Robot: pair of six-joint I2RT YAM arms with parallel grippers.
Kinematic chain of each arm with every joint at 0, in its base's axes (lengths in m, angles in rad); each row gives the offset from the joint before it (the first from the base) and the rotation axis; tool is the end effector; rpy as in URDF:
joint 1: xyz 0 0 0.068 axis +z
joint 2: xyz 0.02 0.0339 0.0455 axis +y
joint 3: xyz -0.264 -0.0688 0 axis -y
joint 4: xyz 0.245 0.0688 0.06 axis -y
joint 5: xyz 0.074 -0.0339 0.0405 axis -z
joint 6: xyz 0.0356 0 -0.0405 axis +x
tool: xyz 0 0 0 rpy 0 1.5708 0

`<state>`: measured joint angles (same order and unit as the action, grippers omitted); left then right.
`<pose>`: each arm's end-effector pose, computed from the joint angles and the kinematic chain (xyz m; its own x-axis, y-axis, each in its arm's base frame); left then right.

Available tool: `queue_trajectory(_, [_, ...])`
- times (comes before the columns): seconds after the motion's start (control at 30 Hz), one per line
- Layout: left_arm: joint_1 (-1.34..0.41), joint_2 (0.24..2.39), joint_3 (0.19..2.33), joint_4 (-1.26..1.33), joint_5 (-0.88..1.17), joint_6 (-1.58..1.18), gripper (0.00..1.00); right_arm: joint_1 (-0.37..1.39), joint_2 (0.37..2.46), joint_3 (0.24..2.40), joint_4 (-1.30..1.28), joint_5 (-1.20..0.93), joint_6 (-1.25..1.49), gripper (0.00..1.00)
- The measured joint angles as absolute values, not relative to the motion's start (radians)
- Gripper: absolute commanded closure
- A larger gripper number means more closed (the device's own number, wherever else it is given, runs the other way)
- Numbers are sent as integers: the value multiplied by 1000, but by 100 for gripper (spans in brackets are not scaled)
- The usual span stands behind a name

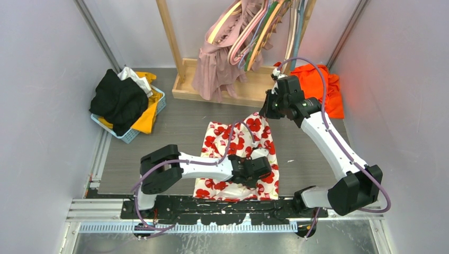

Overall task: Place the skirt on the hanger
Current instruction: Flatten out the skirt at the center of the board.

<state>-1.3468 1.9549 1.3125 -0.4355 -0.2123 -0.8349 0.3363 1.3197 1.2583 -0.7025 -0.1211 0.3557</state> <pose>0.0967 -0.3908 0.1637 -0.8214 0.3436 -0.4552 0.4799 0.8477 -0.2261 0.2644 0.0970 0.3384 -0.7549 0.1023 -0.6478 -0.1569 0.9309 0.3298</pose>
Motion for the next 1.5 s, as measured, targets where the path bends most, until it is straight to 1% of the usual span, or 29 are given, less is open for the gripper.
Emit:
queue_trajectory(0.03, [-1348,1954,1312,-436,-212,-836,99,336,1320,1258,-702,-122,356,99])
queue_trajectory(0.13, [-1348,1950,1312,-443,-210,-839,91,336,1320,1258,-702,-126,358,99])
queue_trajectory(0.2, [-1348,1938,1304,-467,-209,-845,89,336,1320,1258,-703,-128,359,99])
queue_trajectory(0.23, [-1349,1925,1296,-484,-210,-847,89,336,1320,1258,-703,-129,359,99])
queue_trajectory(0.33, [-1347,1852,1245,-546,-215,-852,93,336,1320,1258,-702,-134,363,99])
queue_trajectory(0.53, [-1312,1607,1161,-656,-231,-856,89,336,1320,1258,-692,-155,374,99])
queue_trajectory(0.57, [-1305,1579,1154,-664,-237,-856,91,336,1320,1259,-689,-159,377,99])
queue_trajectory(0.63, [-1286,1516,1132,-682,-247,-856,100,336,1322,1259,-678,-171,384,99])
queue_trajectory(0.83, [-1228,1371,1066,-748,-266,-857,100,338,1349,1271,-652,-203,414,99])
queue_trajectory(1.03, [-1166,1155,1066,-851,-274,-851,100,368,1420,1377,-656,-233,446,99])
queue_trajectory(1.13, [-1134,1047,1121,-937,-297,-841,100,405,1495,1496,-677,-253,464,99])
queue_trajectory(1.23, [-1102,971,1232,-1039,-332,-822,100,448,1590,1625,-678,-276,482,99])
queue_trajectory(1.5, [-1077,909,1655,-1296,-479,-755,100,539,1860,2059,-645,-405,569,99])
